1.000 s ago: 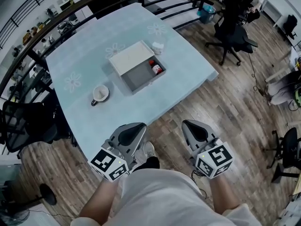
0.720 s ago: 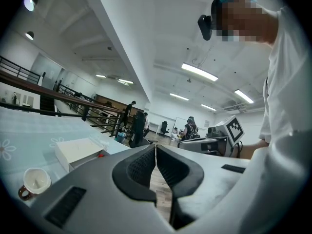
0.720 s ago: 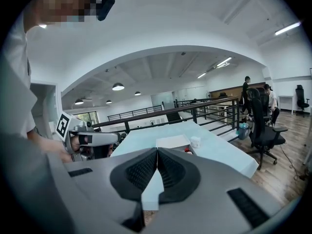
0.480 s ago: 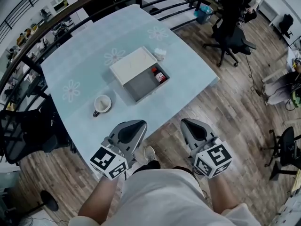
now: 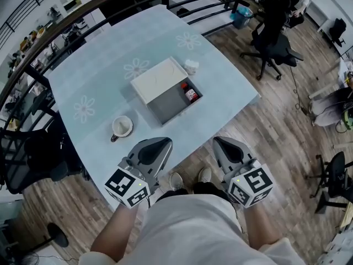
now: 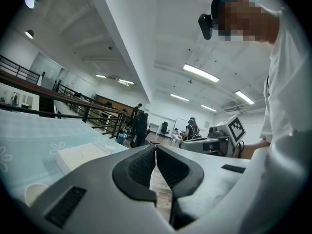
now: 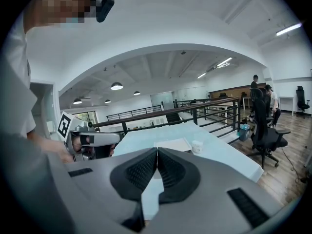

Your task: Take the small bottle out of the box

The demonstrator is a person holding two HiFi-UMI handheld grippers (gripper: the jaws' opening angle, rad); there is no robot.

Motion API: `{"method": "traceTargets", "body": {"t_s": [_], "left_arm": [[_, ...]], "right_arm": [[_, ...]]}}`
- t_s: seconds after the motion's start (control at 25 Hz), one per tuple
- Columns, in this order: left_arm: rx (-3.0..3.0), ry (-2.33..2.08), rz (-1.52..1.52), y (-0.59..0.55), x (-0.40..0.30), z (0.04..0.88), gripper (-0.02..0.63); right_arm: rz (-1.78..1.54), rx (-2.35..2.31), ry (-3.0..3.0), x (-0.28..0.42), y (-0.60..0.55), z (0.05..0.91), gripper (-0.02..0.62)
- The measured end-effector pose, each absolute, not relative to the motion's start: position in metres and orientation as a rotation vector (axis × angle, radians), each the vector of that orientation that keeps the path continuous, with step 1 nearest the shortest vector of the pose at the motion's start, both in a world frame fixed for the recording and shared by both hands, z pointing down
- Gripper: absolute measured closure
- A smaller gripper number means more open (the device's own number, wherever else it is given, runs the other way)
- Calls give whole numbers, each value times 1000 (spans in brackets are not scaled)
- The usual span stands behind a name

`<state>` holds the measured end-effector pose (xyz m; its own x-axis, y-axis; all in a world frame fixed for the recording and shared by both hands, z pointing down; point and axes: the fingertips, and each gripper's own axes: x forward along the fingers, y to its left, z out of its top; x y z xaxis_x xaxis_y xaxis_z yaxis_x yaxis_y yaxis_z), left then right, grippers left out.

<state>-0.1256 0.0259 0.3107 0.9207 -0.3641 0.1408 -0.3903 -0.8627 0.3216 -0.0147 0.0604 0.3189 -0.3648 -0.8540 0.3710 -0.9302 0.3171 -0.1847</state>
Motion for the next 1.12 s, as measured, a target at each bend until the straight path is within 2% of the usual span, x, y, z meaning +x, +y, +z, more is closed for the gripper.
{"method": "traceTargets", "body": {"t_s": [0.48,1.12], "left_arm": [[2705,-643,149,-19,-92,323,578],[2589,-860,265,-114,-6,358,578]], "right_arm": [[569,1569,-2437,21,6,327,574],[651,1355,-2530,121,-103,355,574]]}}
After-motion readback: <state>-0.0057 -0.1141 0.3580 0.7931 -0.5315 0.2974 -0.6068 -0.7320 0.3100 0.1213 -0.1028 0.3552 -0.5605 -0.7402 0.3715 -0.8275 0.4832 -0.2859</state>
